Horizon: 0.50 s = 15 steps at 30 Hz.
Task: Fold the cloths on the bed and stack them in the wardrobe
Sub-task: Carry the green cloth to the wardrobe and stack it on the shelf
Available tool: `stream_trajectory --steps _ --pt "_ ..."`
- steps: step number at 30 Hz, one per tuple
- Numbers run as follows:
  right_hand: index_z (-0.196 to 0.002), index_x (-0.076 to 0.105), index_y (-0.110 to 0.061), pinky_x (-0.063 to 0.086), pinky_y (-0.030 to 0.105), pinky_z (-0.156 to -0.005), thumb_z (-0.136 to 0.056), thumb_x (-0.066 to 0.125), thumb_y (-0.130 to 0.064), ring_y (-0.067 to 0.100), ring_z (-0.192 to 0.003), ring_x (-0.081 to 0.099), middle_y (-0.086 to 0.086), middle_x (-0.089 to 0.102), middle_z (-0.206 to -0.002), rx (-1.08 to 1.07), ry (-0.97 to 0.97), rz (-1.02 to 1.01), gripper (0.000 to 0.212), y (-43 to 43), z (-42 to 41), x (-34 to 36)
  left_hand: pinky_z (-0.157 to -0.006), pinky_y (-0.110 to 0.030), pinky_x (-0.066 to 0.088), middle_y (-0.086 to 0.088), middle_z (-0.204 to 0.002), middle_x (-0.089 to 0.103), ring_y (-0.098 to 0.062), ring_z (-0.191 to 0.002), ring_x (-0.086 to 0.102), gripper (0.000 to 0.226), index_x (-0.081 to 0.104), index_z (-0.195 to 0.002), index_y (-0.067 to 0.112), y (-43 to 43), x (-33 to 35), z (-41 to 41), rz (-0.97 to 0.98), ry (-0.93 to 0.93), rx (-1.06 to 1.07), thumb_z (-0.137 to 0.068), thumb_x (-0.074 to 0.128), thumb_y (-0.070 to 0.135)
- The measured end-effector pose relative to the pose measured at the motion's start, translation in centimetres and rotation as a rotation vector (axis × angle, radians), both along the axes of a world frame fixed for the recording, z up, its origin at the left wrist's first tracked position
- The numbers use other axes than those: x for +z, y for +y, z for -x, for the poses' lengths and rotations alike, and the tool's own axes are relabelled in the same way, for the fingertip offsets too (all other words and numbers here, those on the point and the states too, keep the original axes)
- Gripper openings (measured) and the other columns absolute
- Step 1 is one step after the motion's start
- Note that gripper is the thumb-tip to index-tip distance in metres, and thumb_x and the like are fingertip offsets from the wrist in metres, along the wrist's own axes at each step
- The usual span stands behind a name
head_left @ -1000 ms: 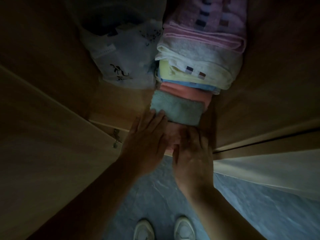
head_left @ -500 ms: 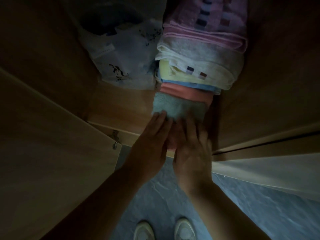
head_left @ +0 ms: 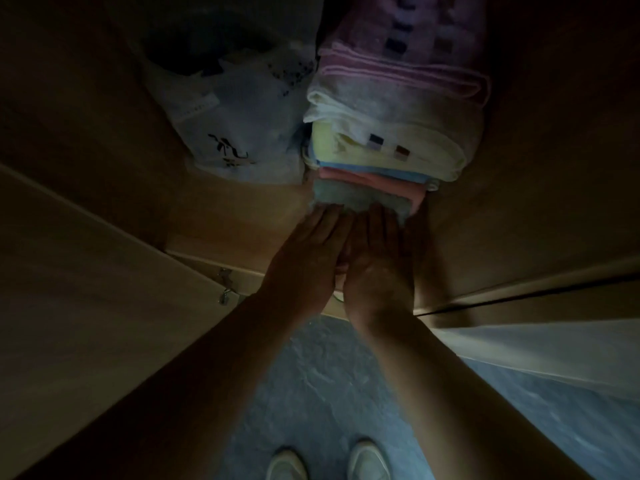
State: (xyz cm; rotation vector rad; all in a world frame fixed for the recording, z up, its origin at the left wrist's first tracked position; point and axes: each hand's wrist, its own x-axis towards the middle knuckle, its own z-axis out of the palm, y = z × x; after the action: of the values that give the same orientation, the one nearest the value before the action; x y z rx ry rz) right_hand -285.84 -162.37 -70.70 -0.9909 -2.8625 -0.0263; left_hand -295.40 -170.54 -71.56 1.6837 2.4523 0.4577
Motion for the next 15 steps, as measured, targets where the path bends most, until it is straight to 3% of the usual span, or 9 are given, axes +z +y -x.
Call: stream_trajectory --steps 3,5,8,15 --pt "-0.152 0.041 -0.005 0.004 0.057 -0.124 -0.092 0.018 -0.021 0.036 -0.150 0.031 0.021 0.041 -0.157 -0.004 -0.047 0.052 0.066 0.5 0.3 0.3 -0.121 -0.055 0.032 -0.018 -0.160 0.044 -0.037 -0.152 0.035 0.065 0.041 -0.155 0.004 0.5 0.0 0.6 0.009 -0.028 0.003 -0.096 0.031 0.028" --pt "-0.149 0.045 -0.004 -0.002 0.054 -0.124 -0.094 0.030 -0.020 0.036 -0.150 0.033 0.021 0.042 -0.156 -0.013 -0.013 0.032 0.060 0.2 -0.4 1.0 -0.120 -0.055 0.033 -0.016 -0.160 0.044 -0.036 -0.153 0.034 0.063 0.042 -0.155 0.005 0.2 0.1 0.6 0.006 -0.022 0.008 -0.097 0.032 0.027" --pt "-0.154 0.037 -0.004 0.008 0.058 -0.124 -0.096 0.042 -0.027 0.036 -0.154 0.021 0.022 0.035 -0.160 0.044 0.044 0.075 0.063 -1.3 -2.4 2.1 -0.120 -0.054 0.034 -0.018 -0.158 0.045 -0.038 -0.151 0.036 0.061 0.046 -0.152 0.003 -1.0 0.3 -0.2 -0.040 -0.003 0.017 -0.097 0.041 0.028" --pt "-0.158 0.029 -0.004 0.008 0.052 -0.127 -0.107 0.031 -0.037 0.031 -0.158 0.006 0.019 0.020 -0.167 0.040 0.112 0.156 0.060 -2.9 -4.1 1.6 -0.126 -0.048 0.023 -0.012 -0.168 0.029 -0.028 -0.158 0.022 0.059 0.038 -0.157 0.012 -3.6 0.9 -2.1 -0.163 -0.047 0.062 -0.099 0.040 0.022"
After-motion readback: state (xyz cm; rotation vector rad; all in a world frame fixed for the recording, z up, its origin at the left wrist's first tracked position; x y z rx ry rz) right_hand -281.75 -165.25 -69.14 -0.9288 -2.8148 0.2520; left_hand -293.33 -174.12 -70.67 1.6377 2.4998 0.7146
